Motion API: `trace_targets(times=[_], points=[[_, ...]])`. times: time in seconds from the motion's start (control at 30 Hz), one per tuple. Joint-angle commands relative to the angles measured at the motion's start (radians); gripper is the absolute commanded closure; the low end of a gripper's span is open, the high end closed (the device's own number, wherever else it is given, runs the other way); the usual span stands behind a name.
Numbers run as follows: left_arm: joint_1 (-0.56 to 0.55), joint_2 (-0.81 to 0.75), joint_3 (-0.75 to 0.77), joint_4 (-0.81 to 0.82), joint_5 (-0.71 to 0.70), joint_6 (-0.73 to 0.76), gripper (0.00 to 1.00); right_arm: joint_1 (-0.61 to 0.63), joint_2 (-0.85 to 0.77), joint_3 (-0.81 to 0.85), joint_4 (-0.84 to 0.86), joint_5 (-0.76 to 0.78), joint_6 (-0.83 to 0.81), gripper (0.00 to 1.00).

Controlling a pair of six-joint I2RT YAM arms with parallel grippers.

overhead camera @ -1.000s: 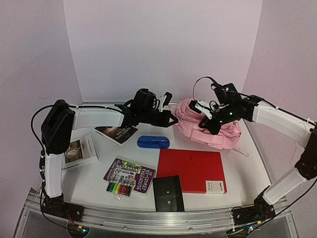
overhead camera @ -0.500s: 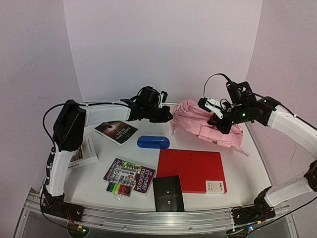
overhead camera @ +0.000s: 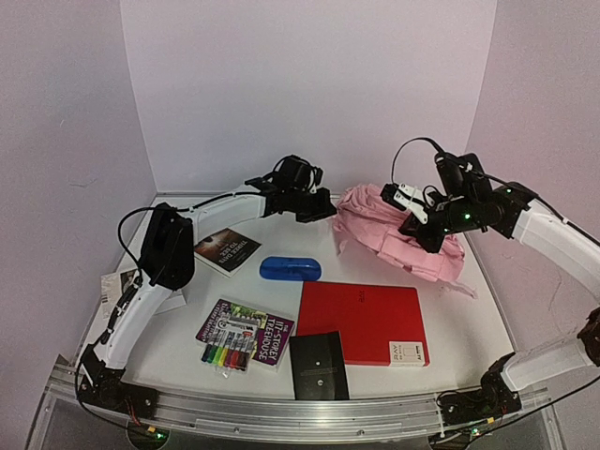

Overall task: Pack the student bag
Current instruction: Place the student bag at the center of the board.

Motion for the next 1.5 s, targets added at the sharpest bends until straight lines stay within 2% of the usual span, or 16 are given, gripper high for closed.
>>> trace_targets(times=[0.0,0.07,0.23,0.43,0.6,0.63,0.7,0.73,0.8,0.83,0.87,0.93,1.03,1.13,1.33,1.47], points=[[0.109,0.06,0.105,-0.036,-0.029,-0.066,1.0,0.001,0.021,0.058,-0.002,-0.008,0.029,1.0],[0.119,0.029,0.02,0.042,0.011,-0.091,0.93,0.002,0.068,0.073,0.012,0.013,0.047,1.0],[0.118,-0.099,-0.163,0.104,0.016,-0.059,0.59,-0.023,0.259,0.154,0.073,0.086,0.121,1.0],[0.116,-0.296,-0.455,0.204,-0.014,-0.025,0.35,-0.045,0.436,0.316,0.121,0.067,0.252,1.0],[0.103,-0.428,-0.632,0.263,-0.027,0.002,0.31,-0.046,0.55,0.427,0.131,0.064,0.338,0.99],[0.095,-0.446,-0.655,0.257,-0.037,0.014,0.3,-0.046,0.565,0.441,0.13,0.056,0.356,0.95],[0.069,-0.489,-0.693,0.248,-0.05,0.029,0.29,-0.046,0.567,0.458,0.122,0.038,0.393,0.79],[0.055,-0.509,-0.714,0.247,-0.054,0.035,0.28,-0.046,0.555,0.454,0.114,0.03,0.407,0.66],[0.014,-0.558,-0.774,0.248,-0.078,0.049,0.27,-0.048,0.504,0.418,0.1,0.019,0.434,0.34],[-0.007,-0.582,-0.814,0.252,-0.09,0.052,0.26,-0.049,0.477,0.395,0.09,0.014,0.447,0.25],[-0.025,-0.618,-0.855,0.263,-0.091,0.047,0.26,-0.053,0.439,0.358,0.08,0.005,0.458,0.2],[-0.053,-0.67,-0.951,0.298,-0.088,0.019,0.26,-0.078,0.347,0.286,0.051,-0.024,0.487,0.17],[-0.088,-0.729,-1.089,0.373,-0.084,-0.016,0.26,-0.135,0.248,0.169,-0.019,-0.112,0.536,0.16],[-0.125,-0.751,-1.149,0.421,-0.094,-0.008,0.27,-0.199,0.189,0.072,-0.108,-0.191,0.553,0.16],[-0.169,-0.722,-1.189,0.468,-0.098,-0.027,0.28,-0.291,0.19,-0.035,-0.283,-0.315,0.522,0.16],[-0.172,-0.729,-1.224,0.528,-0.11,-0.047,0.28,-0.337,0.233,-0.061,-0.311,-0.376,0.55,0.19]])
